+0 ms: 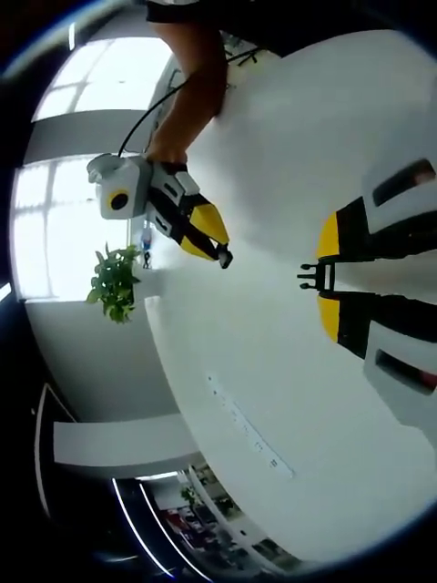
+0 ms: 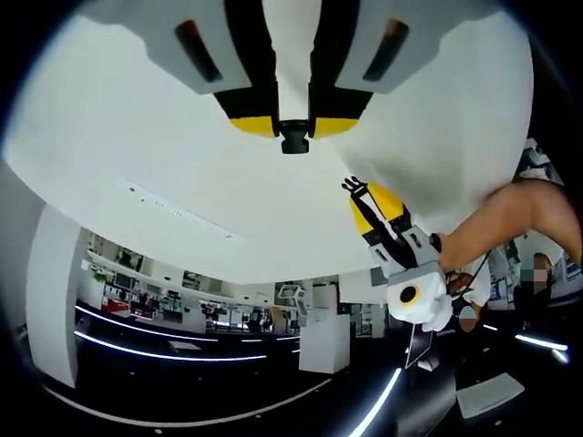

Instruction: Snap the two parts of the plastic buckle together until the buckle closes and remains connected.

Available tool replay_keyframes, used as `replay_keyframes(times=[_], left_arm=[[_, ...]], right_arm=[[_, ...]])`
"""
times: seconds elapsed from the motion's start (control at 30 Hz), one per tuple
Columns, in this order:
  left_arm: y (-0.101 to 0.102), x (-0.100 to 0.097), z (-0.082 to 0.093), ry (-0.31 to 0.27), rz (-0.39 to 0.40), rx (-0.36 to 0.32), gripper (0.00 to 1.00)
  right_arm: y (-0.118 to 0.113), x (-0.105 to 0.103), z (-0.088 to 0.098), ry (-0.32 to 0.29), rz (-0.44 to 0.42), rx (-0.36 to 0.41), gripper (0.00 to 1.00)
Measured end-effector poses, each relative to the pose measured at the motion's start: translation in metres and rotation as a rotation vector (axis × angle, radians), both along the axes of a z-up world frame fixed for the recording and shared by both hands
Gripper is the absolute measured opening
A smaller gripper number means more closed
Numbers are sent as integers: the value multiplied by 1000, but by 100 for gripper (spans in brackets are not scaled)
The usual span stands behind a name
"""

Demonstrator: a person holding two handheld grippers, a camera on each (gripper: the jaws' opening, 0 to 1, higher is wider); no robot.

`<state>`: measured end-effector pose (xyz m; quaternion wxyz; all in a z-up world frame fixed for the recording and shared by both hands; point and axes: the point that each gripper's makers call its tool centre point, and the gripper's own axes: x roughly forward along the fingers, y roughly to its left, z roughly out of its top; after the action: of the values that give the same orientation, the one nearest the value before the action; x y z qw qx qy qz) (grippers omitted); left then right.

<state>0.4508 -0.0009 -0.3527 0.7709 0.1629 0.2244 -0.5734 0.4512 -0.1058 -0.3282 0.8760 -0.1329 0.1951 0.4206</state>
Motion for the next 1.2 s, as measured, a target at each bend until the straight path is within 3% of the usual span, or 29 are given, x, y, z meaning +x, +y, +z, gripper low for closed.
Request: replay_keyframes(times=[0.43,1.2], left_arm=[[6,-21,-2,-1,-12,12,10],[16,-39,-10,30,-36,22,10]], right_arm=[[8,-16,-6,7,20,-3,12],[7,-34,-15,15,83,-23,12]])
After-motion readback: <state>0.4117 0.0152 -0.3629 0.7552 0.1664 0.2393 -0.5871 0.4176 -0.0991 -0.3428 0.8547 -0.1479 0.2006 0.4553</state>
